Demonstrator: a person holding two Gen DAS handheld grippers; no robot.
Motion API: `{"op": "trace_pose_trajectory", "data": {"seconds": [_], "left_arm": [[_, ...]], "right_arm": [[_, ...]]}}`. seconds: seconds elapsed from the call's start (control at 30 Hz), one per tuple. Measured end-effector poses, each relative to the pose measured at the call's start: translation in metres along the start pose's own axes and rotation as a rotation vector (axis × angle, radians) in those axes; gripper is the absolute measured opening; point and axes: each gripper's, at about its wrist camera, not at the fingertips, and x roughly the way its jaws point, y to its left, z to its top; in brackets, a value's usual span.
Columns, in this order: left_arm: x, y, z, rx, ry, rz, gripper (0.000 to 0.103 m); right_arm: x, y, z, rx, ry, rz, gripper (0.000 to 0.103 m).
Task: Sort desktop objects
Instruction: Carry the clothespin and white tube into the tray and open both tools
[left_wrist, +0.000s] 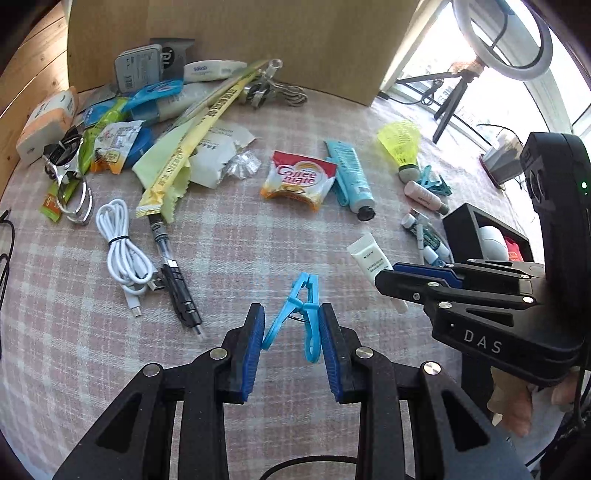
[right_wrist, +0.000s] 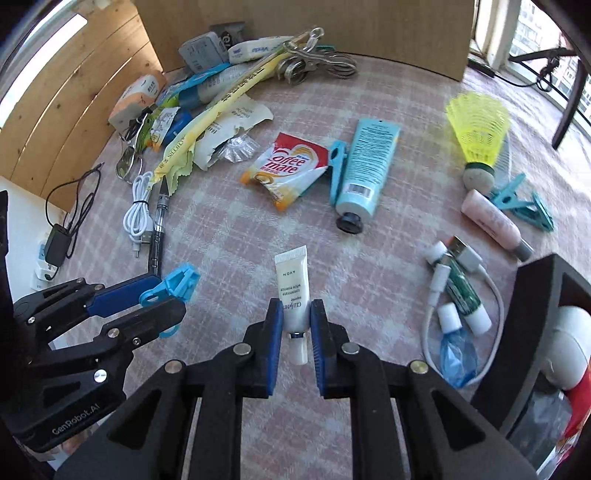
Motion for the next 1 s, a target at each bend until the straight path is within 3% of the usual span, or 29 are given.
{"op": "trace_pose_trajectory", "data": {"seconds": [0.23, 0.6, 0.8, 1.0], "left_arm": [[0.008, -0.071, 0.003, 0.172, 0.037, -0.074, 0.029], [0.007, -0.201, -0.034, 0.558, 0.116, -0.180, 0.029], [0.004, -0.249, -0.061, 0.721, 0.153, -0.225, 0.029], [-0.003, -0.280, -0.085, 0.817, 0.173, -0.275, 0.029]], "right_arm": [[-0.056, -0.054, -0.037, 0.171, -0.105, 0.003, 0.015], [-0.124, -0.137, -0.126, 0.400, -0.186, -0.170, 0.015], [-0.146, -0.171, -0.172, 0.541, -0.218, -0.208, 0.015], [-0.157, -0.190, -0.195, 0.617, -0.238, -0.242, 0.015]]}}
